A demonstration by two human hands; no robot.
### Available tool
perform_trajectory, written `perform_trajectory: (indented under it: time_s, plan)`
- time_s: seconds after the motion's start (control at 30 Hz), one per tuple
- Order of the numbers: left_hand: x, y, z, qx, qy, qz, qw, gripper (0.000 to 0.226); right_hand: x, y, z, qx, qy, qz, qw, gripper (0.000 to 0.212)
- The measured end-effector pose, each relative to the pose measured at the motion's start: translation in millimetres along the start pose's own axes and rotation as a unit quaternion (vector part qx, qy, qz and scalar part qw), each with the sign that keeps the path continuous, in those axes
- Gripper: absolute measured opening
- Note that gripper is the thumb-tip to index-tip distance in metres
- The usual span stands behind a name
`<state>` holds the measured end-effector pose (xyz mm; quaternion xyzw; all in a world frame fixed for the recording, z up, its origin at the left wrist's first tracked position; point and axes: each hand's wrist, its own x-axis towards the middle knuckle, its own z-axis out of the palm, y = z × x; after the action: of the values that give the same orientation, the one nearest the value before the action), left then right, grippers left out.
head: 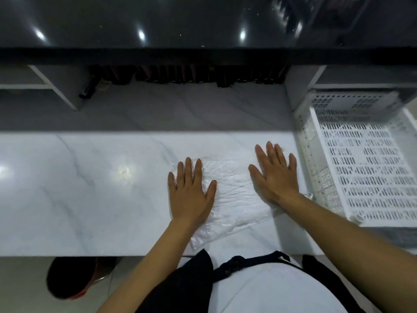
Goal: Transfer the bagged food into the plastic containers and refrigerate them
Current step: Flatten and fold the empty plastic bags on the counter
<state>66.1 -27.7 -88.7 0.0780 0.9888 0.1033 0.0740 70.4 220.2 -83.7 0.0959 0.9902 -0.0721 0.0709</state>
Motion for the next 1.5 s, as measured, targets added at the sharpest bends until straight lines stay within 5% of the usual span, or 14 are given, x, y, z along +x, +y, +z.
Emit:
perform_trajectory:
  time_s: [0.17, 0.33, 0.6, 0.77, 0.9, 1.5]
  plan:
    - [4.2, -7.0, -11.5, -0.025, -0.068, 0.026, 0.997, 0.077, 0.1, -0.5, -3.4, 0.029, 0.006, 0.0, 1.0, 0.068]
    - [22.8, -15.5, -45.5, -0.122, 0.014, 0.037, 0.992, 0.069, -34.4, -23.9, -33.9, 0.087, 0.056, -0.064, 0.993, 0.067]
    - [84.3, -5.8, -75.3, -0.03, -0.137, 0.086, 0.986, 0.068, -101.3, -38.9, 11.6, 0.017, -0.051, -0.109, 0.993, 0.071]
    - [101.7, 4.9, -86.9, -0.032, -0.2, 0.081, 0.976, 0.029, -105.7, -36.7, 26.5, -0.001, -0.065, -0.112, 0.992, 0.067]
    - [103.9, 15.2, -94.6, -0.041, -0.243, 0.091, 0.965, 0.037, -102.4, -38.2, 23.2, 0.01, -0.071, -0.119, 0.99, 0.067]
    - [-27.0, 34.0, -95.6, -0.13, -0.15, 0.116, 0.973, 0.034, -101.3, -29.7, -7.8, 0.029, -0.102, -0.113, 0.988, 0.074]
